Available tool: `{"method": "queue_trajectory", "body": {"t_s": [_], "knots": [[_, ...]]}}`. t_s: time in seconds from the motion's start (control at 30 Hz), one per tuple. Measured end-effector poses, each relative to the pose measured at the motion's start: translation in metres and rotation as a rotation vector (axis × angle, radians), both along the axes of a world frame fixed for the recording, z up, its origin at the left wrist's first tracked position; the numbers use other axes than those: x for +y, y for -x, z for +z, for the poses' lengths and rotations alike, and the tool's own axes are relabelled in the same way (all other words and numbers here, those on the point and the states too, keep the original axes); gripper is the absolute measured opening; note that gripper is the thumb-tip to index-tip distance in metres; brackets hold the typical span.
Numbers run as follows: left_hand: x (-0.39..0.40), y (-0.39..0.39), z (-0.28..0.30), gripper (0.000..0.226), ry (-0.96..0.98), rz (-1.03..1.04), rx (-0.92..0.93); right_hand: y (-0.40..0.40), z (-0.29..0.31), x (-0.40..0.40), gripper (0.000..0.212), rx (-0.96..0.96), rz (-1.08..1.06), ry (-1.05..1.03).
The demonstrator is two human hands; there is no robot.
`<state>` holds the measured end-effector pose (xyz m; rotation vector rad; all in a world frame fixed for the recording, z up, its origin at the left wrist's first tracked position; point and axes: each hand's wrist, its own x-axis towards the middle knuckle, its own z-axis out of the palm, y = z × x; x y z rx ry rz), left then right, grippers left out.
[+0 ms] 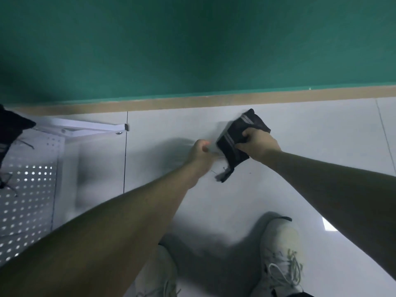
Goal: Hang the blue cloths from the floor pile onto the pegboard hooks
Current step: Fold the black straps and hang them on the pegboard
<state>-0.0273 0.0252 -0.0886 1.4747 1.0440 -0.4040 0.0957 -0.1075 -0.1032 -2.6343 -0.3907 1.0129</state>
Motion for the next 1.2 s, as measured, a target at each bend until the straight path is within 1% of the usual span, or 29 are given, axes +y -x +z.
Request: {"method": "queue_trajectory", "body": {"t_s": [0.03,0.07,0.13,0.2,0.23,0.37,0.47,0.57,0.7,0.73,0.83,0.9,0.97,1.07,1.2], "knots": [[0.0,0.003,0.001,0.044,0.003,-0.011,0.005,0.003,0.001,0.001,0.014,-0.01,0.021,-0.008],[0.001,0.006,0.002,0.045,0.005,-0.025,0.011,0.005,0.002,0.0,0.009,-0.015,0.034,-0.044],[0.004,0.011,0.007,0.04,0.017,-0.027,0.015,0.008,0.012,0.0,0.016,-0.019,0.058,-0.119],[0.008,0.016,0.016,0.032,0.024,-0.01,0.0,0.01,0.03,-0.001,0.015,-0.021,0.103,-0.159],[0.01,0.018,0.024,0.032,0.016,-0.011,-0.007,0.011,0.041,-0.002,0.015,-0.009,0.116,-0.177],[0.018,0.027,0.062,0.046,-0.031,-0.025,-0.032,0.009,0.091,-0.002,0.018,0.102,0.134,-0.247],[0.021,0.038,0.095,0.05,-0.05,-0.056,-0.065,0.009,0.135,-0.003,0.016,0.184,0.042,-0.336],[0.023,0.049,0.13,0.053,-0.088,-0.101,-0.099,0.014,0.179,-0.003,0.026,0.237,-0.055,-0.447],[0.019,0.066,0.176,0.058,-0.136,-0.153,-0.149,0.024,0.231,-0.007,0.055,0.225,-0.062,-0.556],[0.018,0.07,0.188,0.059,-0.142,-0.152,-0.165,0.027,0.244,-0.008,0.055,0.227,-0.049,-0.565],[0.016,0.083,0.223,0.063,-0.169,-0.156,-0.205,0.04,0.285,-0.009,0.025,0.25,-0.044,-0.607],[0.013,0.094,0.245,0.066,-0.187,-0.167,-0.221,0.049,0.313,-0.009,0.016,0.255,-0.036,-0.656],[0.009,0.105,0.265,0.069,-0.165,-0.167,-0.251,0.057,0.343,-0.011,0.016,0.265,-0.009,-0.685],[0.0,0.12,0.293,0.072,-0.128,-0.161,-0.319,0.071,0.387,-0.015,0.022,0.301,0.032,-0.739],[-0.016,0.138,0.327,0.08,-0.223,-0.169,-0.428,0.094,0.444,-0.02,0.038,0.37,0.044,-0.811]]}}
